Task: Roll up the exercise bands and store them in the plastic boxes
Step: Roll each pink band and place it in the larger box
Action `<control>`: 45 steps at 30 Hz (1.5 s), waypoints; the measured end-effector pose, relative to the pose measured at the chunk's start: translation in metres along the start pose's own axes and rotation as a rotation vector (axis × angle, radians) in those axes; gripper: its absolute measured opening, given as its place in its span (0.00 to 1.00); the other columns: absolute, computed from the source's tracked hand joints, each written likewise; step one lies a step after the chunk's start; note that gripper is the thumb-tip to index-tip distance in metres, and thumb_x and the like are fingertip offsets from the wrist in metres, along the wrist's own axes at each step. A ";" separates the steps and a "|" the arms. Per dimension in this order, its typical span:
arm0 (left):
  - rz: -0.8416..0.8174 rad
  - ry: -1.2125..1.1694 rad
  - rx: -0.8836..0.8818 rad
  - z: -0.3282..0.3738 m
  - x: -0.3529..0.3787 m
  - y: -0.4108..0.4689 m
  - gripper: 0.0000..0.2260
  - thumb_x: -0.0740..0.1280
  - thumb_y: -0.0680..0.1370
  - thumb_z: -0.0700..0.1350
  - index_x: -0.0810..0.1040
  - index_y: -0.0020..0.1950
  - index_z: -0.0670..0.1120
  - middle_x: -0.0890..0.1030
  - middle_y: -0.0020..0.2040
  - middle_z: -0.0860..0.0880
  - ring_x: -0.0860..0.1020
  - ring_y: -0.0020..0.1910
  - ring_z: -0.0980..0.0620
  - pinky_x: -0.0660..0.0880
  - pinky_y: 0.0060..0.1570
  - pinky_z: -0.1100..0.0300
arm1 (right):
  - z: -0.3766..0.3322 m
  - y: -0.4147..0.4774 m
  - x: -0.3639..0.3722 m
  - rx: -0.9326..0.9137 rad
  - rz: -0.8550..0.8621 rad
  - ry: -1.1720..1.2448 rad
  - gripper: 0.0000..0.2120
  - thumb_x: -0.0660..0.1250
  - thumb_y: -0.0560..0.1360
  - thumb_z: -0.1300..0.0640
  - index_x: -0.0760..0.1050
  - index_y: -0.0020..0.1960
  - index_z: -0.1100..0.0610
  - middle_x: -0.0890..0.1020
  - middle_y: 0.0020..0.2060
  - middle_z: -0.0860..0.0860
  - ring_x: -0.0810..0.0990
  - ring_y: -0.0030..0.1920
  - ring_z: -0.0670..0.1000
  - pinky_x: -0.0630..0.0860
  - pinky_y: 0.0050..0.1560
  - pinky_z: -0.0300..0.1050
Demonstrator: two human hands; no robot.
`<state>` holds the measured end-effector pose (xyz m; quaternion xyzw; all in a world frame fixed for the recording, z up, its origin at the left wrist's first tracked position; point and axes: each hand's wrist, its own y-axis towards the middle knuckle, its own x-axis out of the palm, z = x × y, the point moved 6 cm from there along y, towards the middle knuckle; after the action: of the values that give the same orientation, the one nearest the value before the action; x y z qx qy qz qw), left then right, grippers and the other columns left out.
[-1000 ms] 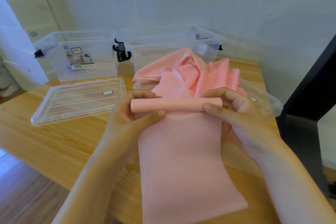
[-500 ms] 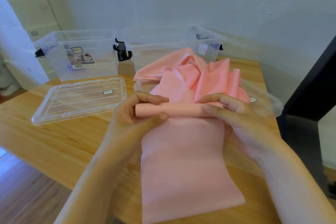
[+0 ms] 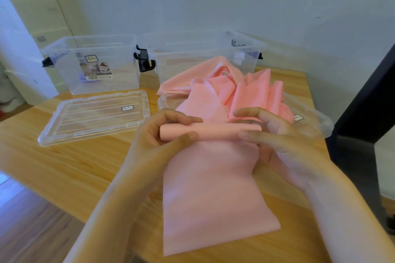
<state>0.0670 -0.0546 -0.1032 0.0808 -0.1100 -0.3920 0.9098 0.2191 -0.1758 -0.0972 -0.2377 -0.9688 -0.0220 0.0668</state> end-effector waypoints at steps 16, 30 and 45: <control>0.002 0.010 -0.139 -0.008 -0.004 0.000 0.18 0.75 0.62 0.53 0.80 0.49 0.49 0.81 0.46 0.48 0.79 0.41 0.52 0.75 0.35 0.64 | -0.006 -0.001 -0.002 -0.115 0.049 -0.029 0.08 0.71 0.61 0.64 0.80 0.36 0.52 0.85 0.48 0.51 0.82 0.47 0.47 0.78 0.43 0.35; 0.016 -0.024 -0.084 -0.007 -0.002 0.001 0.12 0.73 0.66 0.41 0.80 0.49 0.47 0.83 0.48 0.48 0.80 0.44 0.54 0.75 0.38 0.66 | -0.003 -0.001 -0.006 -0.064 0.092 -0.073 0.14 0.73 0.64 0.59 0.80 0.49 0.57 0.82 0.40 0.49 0.79 0.42 0.47 0.75 0.40 0.37; 0.033 0.075 0.002 -0.003 -0.006 0.001 0.12 0.78 0.62 0.43 0.81 0.42 0.52 0.83 0.50 0.49 0.80 0.49 0.51 0.78 0.47 0.59 | 0.008 0.000 -0.001 0.039 0.031 -0.156 0.14 0.72 0.64 0.53 0.82 0.49 0.53 0.84 0.43 0.49 0.80 0.44 0.45 0.74 0.43 0.36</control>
<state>0.0645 -0.0488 -0.1067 0.0948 -0.0775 -0.3736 0.9195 0.2191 -0.1756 -0.1052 -0.2522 -0.9675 0.0163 -0.0038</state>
